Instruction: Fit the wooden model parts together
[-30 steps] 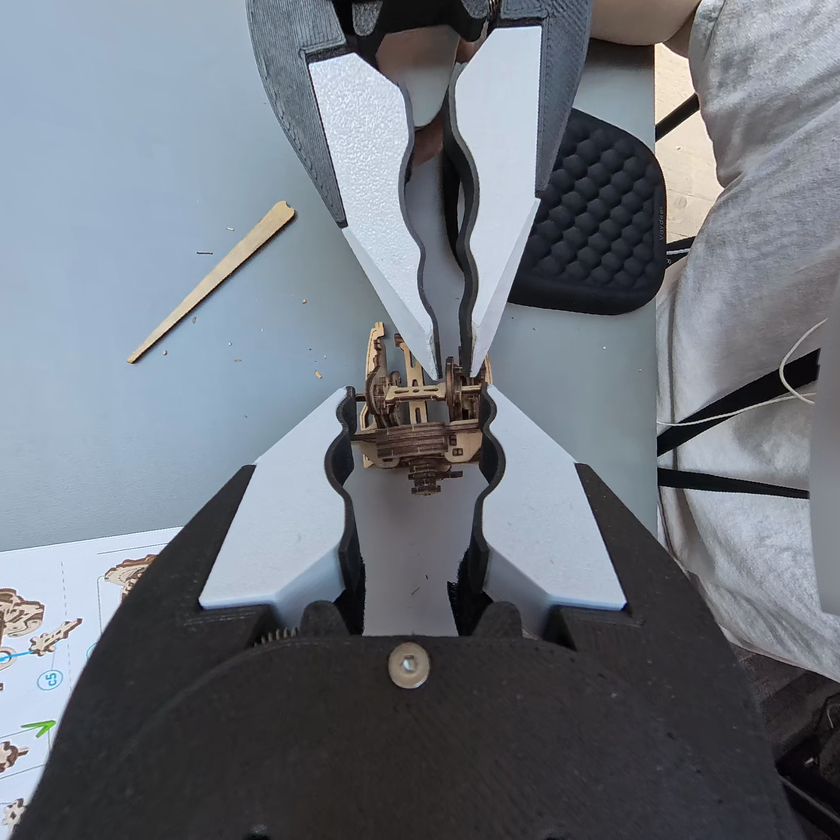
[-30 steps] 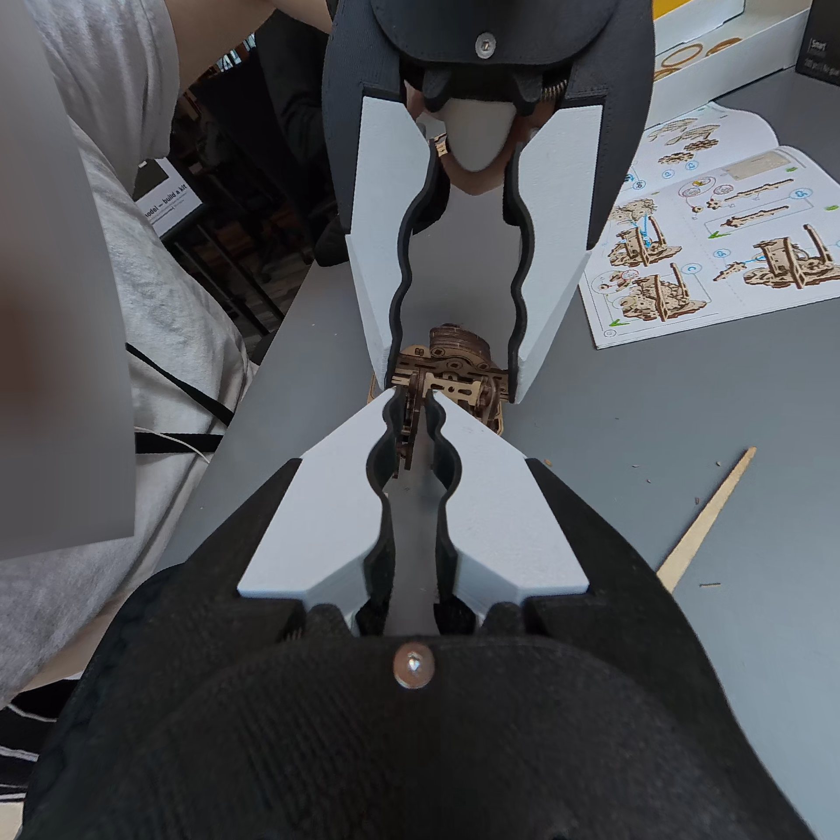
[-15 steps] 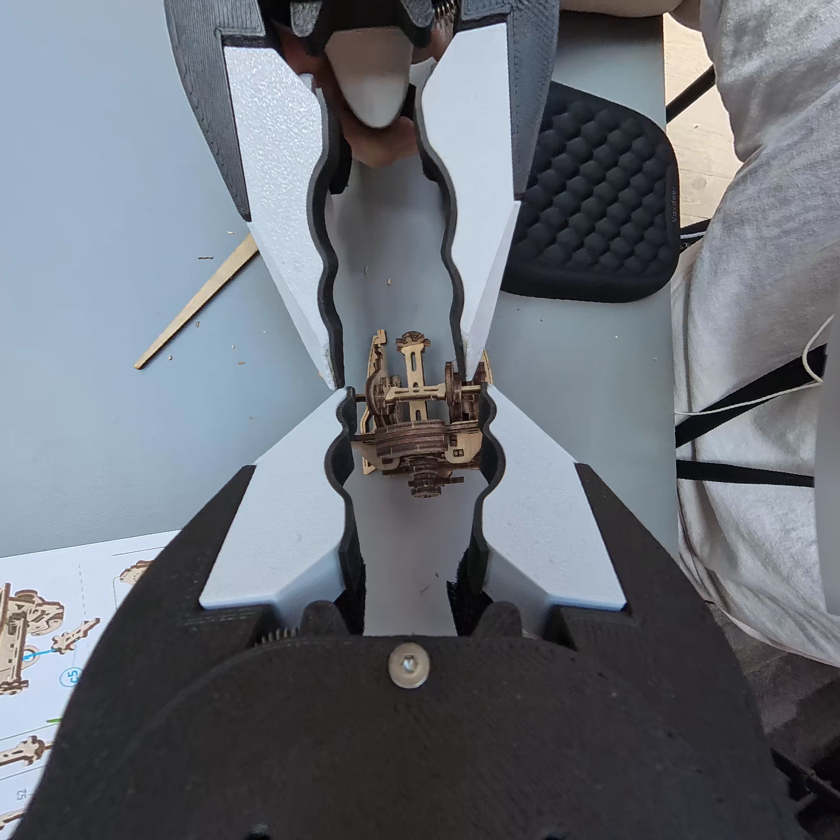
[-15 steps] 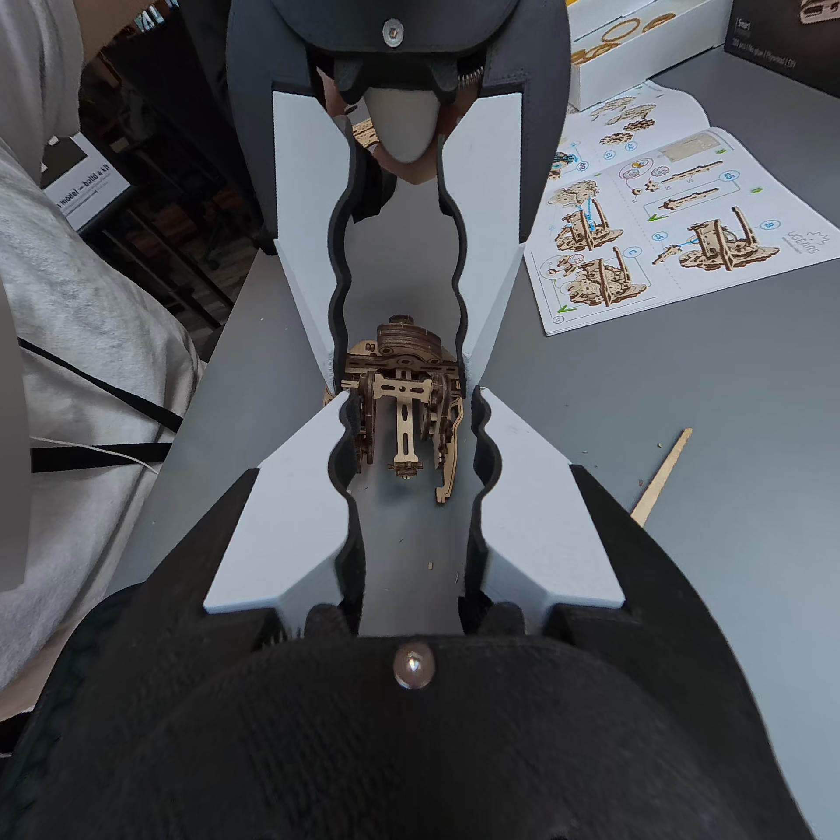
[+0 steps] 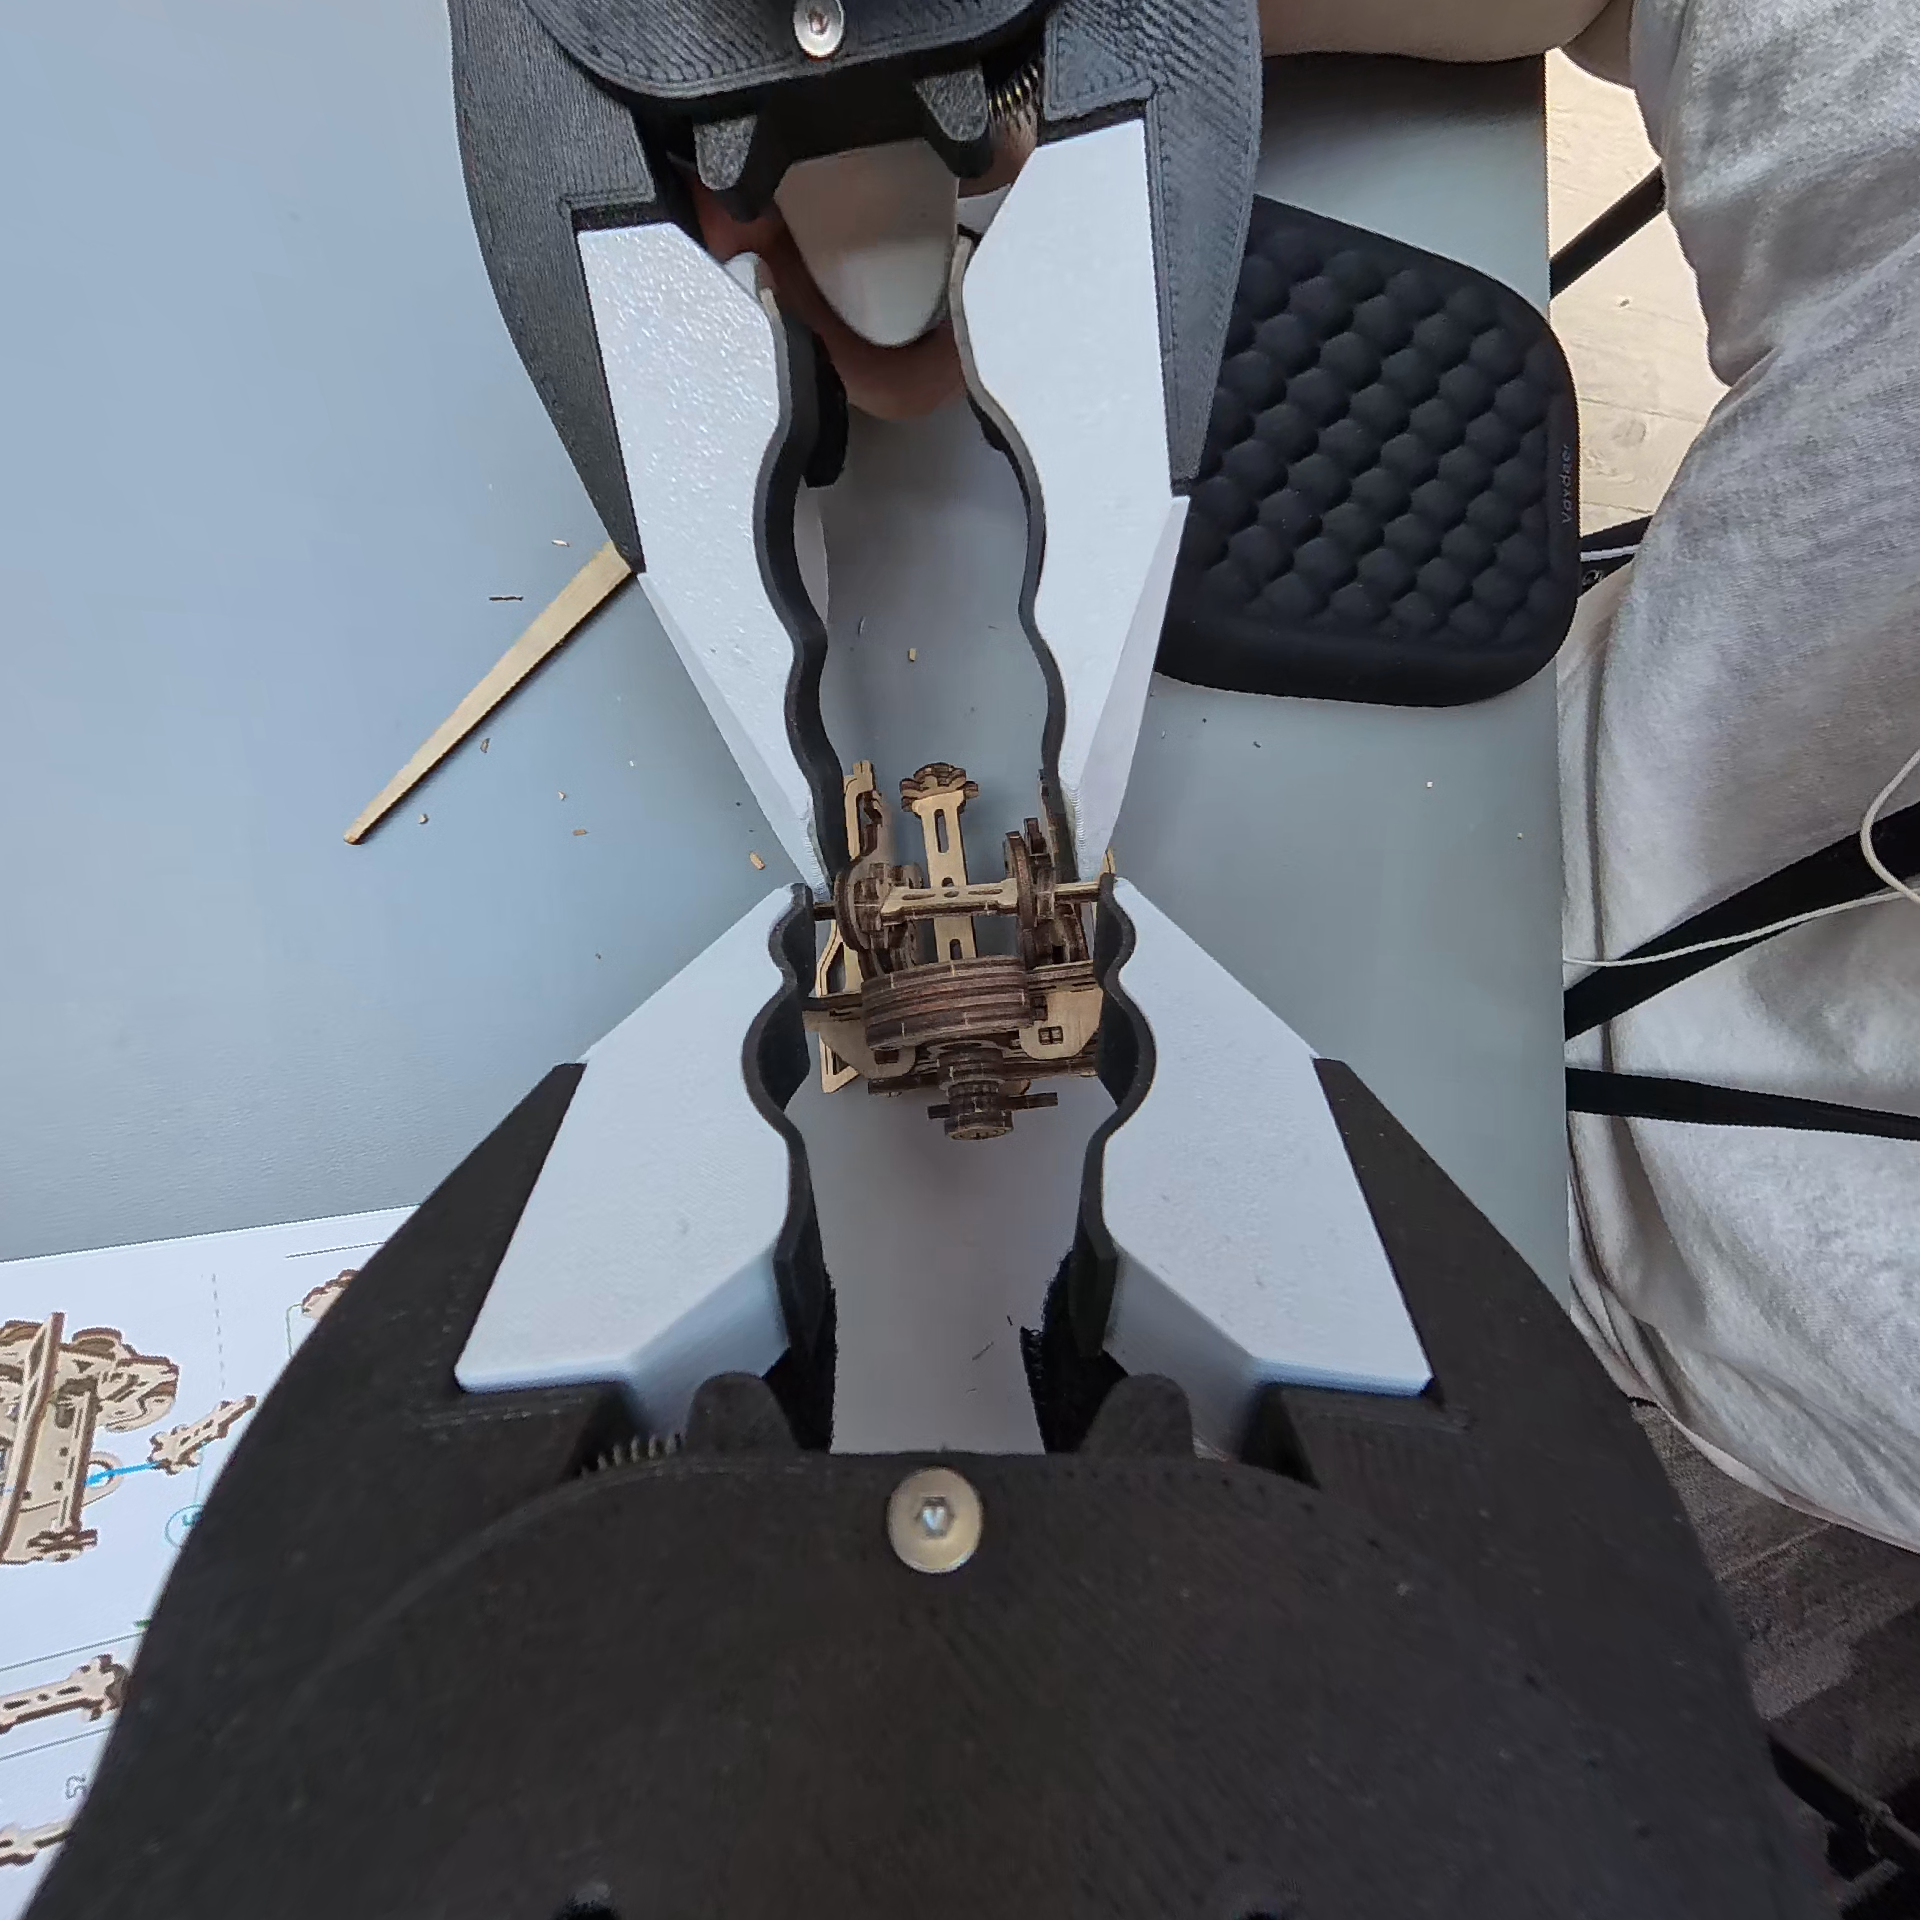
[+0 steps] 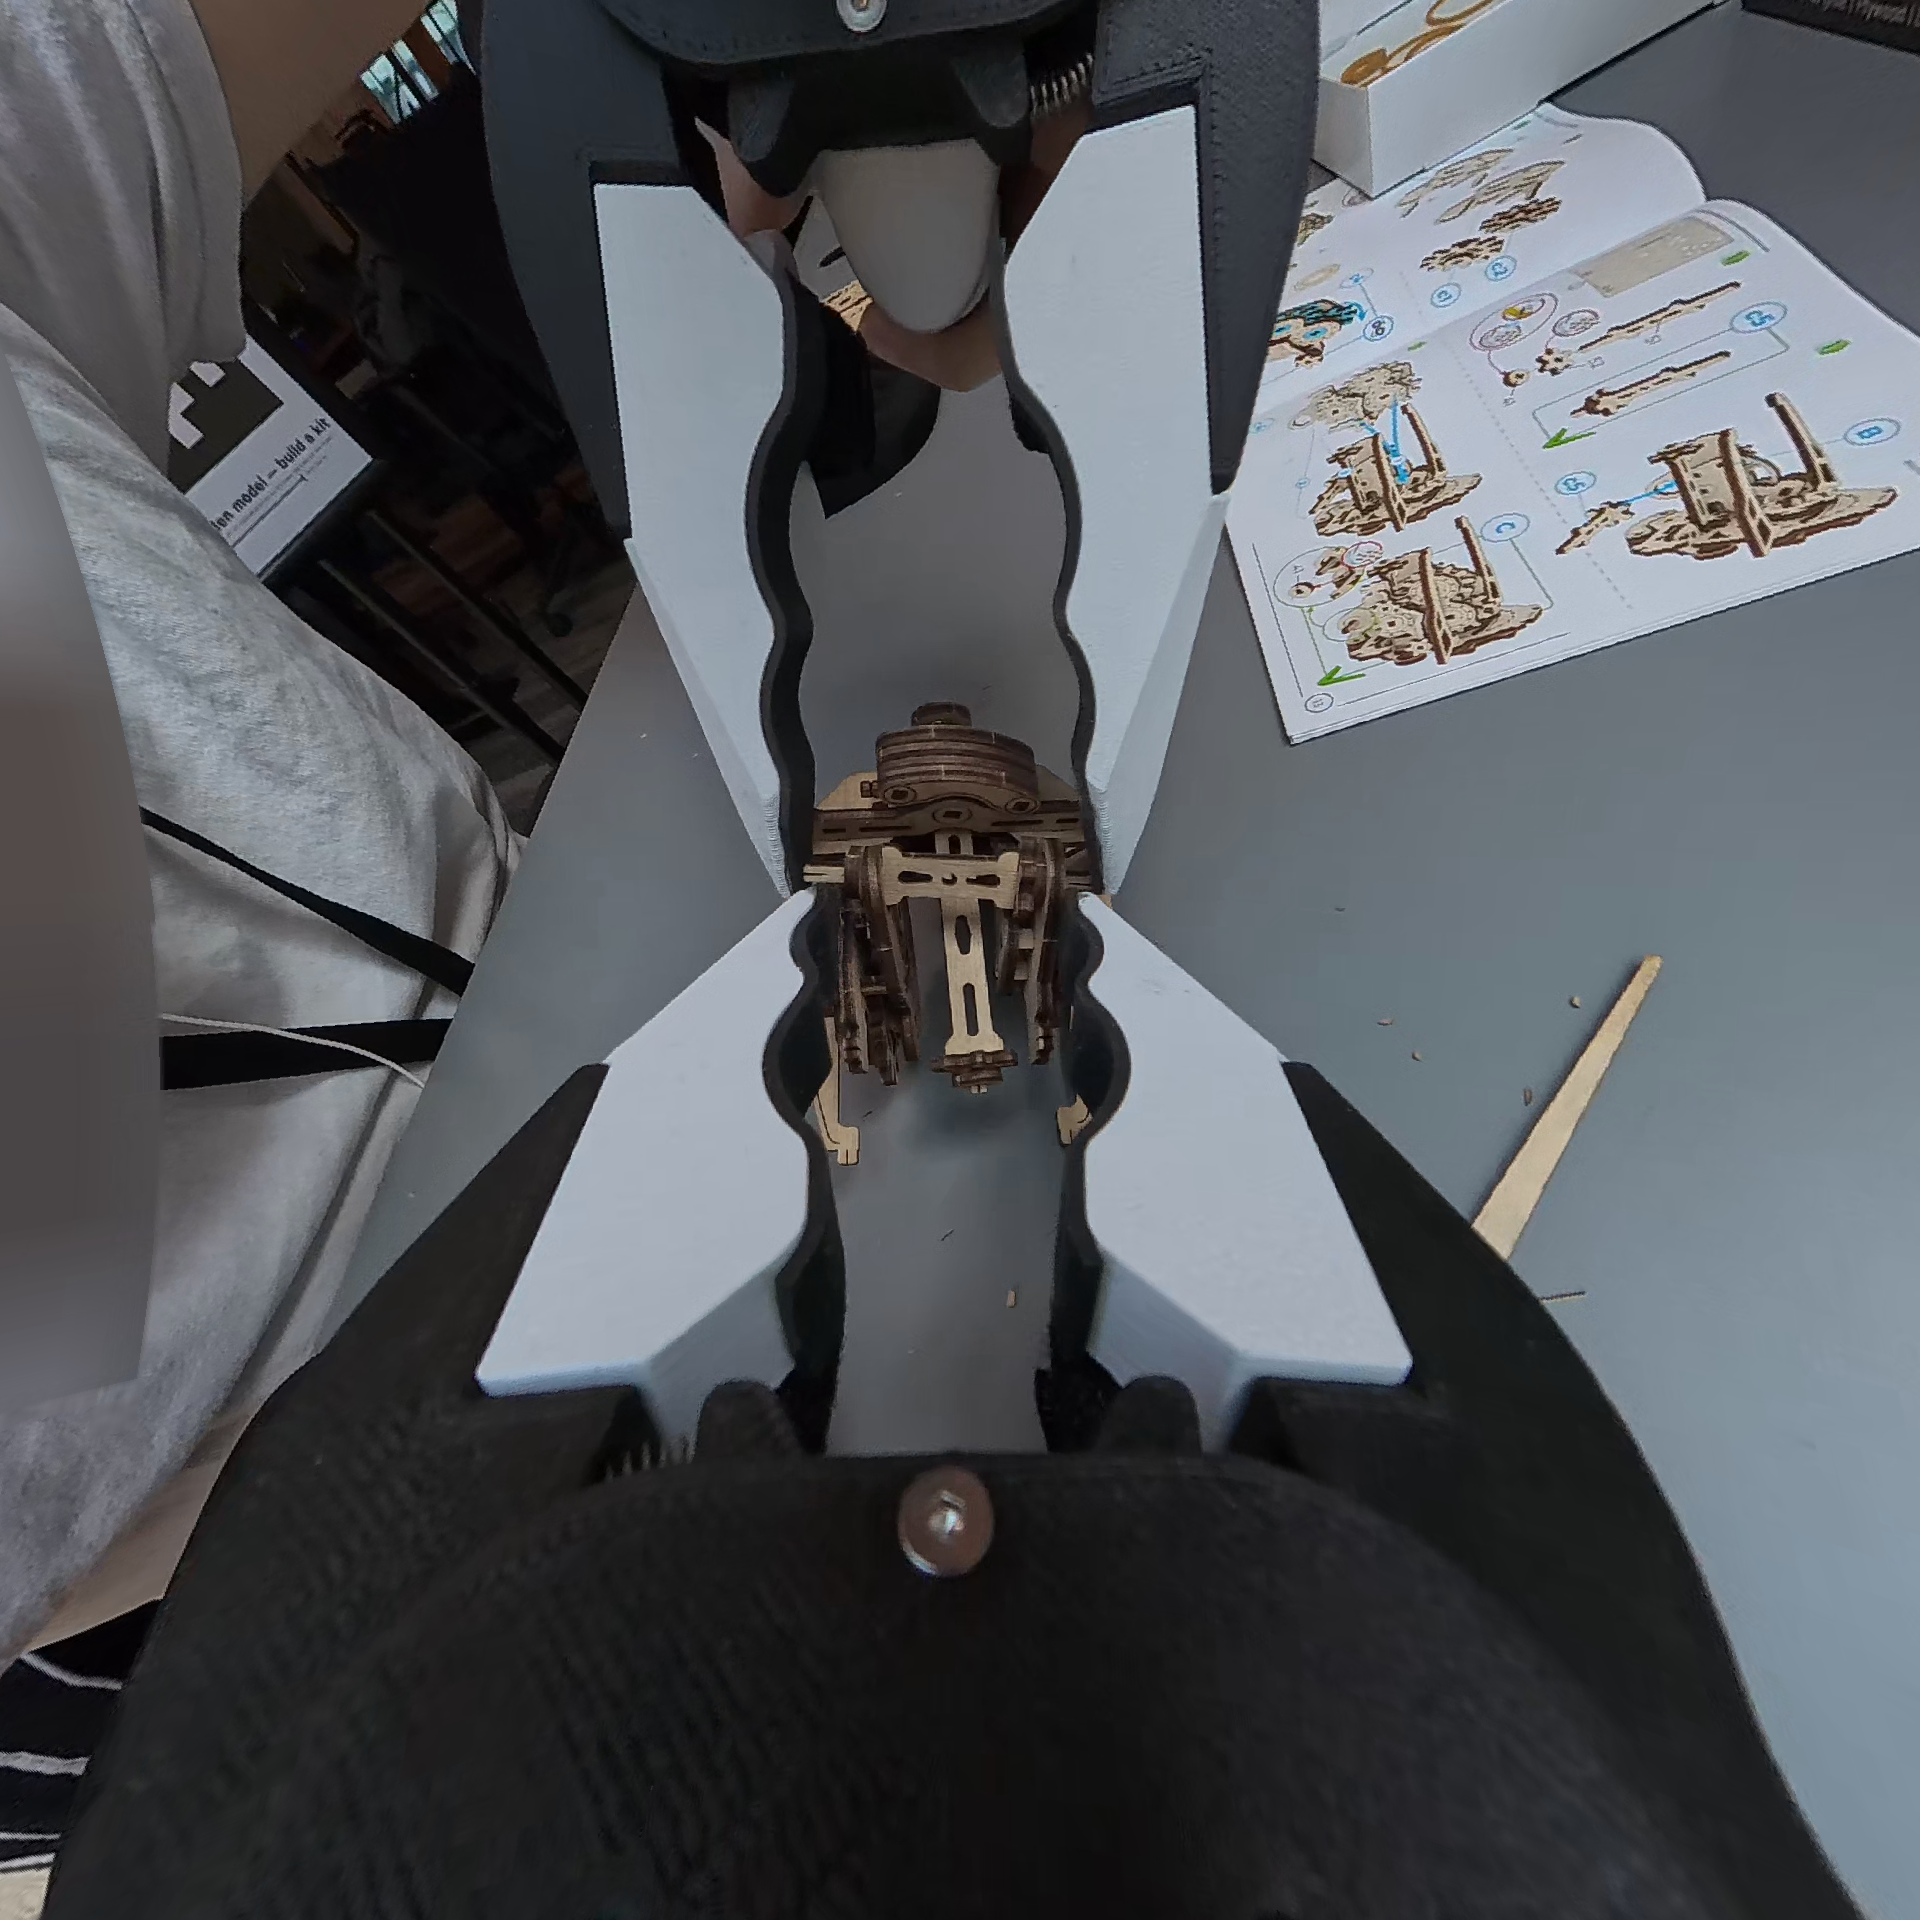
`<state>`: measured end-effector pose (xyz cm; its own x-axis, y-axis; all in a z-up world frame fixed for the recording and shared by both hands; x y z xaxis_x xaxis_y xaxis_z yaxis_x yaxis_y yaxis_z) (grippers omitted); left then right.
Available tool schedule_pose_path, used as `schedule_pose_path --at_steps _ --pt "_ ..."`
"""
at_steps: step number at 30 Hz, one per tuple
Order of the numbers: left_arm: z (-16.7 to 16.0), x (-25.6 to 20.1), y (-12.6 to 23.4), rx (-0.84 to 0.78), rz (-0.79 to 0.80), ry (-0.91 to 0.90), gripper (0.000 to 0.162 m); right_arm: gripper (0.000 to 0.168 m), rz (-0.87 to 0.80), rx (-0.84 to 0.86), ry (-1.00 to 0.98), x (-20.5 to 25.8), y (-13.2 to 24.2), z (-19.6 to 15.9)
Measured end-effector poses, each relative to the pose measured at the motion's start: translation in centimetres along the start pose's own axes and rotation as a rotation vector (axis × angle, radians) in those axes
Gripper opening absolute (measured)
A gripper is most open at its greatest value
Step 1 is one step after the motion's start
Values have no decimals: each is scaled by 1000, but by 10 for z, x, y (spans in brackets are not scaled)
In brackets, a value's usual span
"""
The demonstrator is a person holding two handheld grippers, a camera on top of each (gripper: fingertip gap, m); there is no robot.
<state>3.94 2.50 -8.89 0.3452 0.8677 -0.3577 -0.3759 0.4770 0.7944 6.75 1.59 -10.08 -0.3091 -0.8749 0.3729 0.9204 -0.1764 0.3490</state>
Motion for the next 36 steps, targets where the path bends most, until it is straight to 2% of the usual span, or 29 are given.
schedule_pose_path --at_steps 10,14,21,23,29,30,36 --pt "-1 -1 1 15 -7 -18 54 36 -29 15 20 2 0 0" --pt "-5 3 6 17 -4 -1 46 36 -42 13 23 1 0 0" --pt "-4 5 5 2 -3 -20 49 36 -52 13 38 2 0 0" --pt "-4 5 4 9 -12 -23 43 36 -58 20 48 2 0 -1" --pt "-4 4 4 26 -8 -29 41 36 -76 18 46 1 -1 -1" --pt "-3 3 4 22 -15 -25 35 36 -78 16 42 1 -1 -2" --pt "-4 3 4 21 -5 -23 35 36 -72 12 31 1 -2 -2"
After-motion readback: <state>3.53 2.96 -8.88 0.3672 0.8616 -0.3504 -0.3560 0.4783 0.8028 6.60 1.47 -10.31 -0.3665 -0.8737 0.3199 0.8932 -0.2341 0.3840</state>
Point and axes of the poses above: each gripper's, where its closed fingertips meet, y back along the fingers, z out of its top, x = y × z across the jaws, the point moved 3 cm from there along y, back along the fingers, and after that the axes turned 4 degrees about y, right-handed, at the moved point
